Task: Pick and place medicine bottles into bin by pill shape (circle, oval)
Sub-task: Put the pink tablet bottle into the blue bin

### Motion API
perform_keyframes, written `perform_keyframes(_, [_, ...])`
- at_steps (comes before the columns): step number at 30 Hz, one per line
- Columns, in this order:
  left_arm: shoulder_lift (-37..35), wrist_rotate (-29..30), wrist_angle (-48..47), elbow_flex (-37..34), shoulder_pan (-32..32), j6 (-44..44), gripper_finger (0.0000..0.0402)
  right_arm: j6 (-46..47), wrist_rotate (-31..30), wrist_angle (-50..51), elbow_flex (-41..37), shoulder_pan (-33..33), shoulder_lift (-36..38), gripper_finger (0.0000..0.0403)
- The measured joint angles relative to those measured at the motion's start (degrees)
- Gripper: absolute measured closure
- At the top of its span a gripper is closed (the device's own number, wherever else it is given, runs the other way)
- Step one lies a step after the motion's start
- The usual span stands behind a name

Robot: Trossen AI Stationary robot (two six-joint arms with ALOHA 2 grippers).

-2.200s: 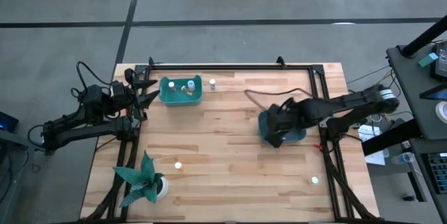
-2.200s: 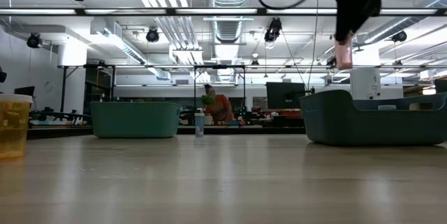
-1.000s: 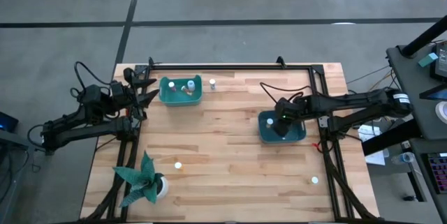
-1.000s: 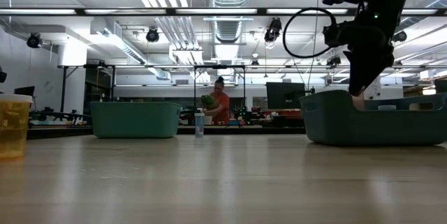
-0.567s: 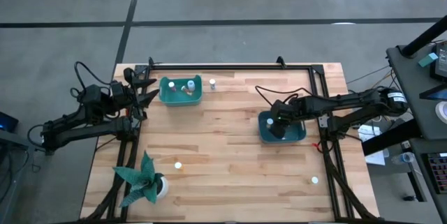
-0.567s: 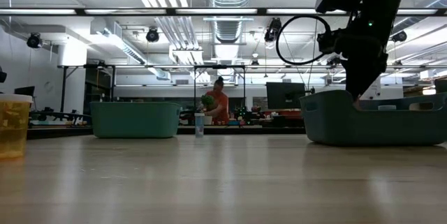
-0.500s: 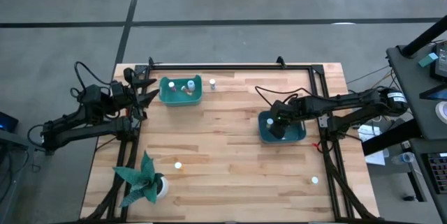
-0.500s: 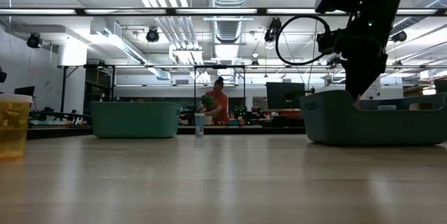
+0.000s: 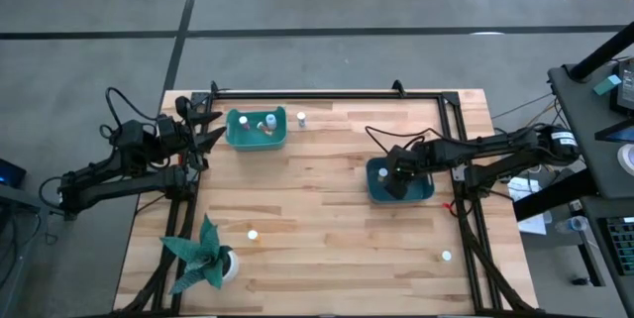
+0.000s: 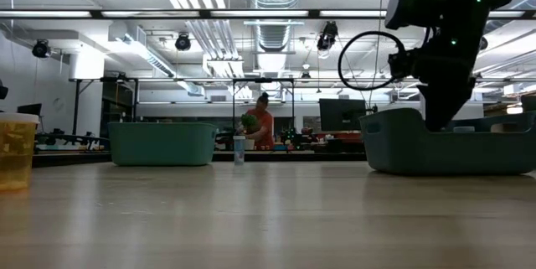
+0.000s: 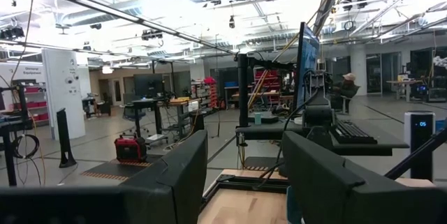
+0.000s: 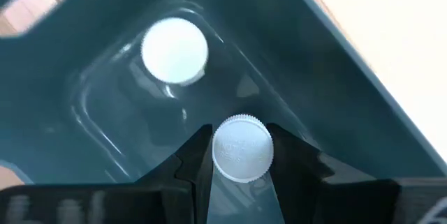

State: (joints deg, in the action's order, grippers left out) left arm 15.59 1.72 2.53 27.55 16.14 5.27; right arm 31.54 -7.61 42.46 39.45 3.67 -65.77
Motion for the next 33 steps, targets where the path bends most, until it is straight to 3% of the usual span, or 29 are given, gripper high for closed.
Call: perform_keyframes(33, [0.11,0.00,0.01,0.00,0.00,-0.02,0.0232,-1.23,-0.12,-2.00,0.39,1.04,0.04,0.0261])
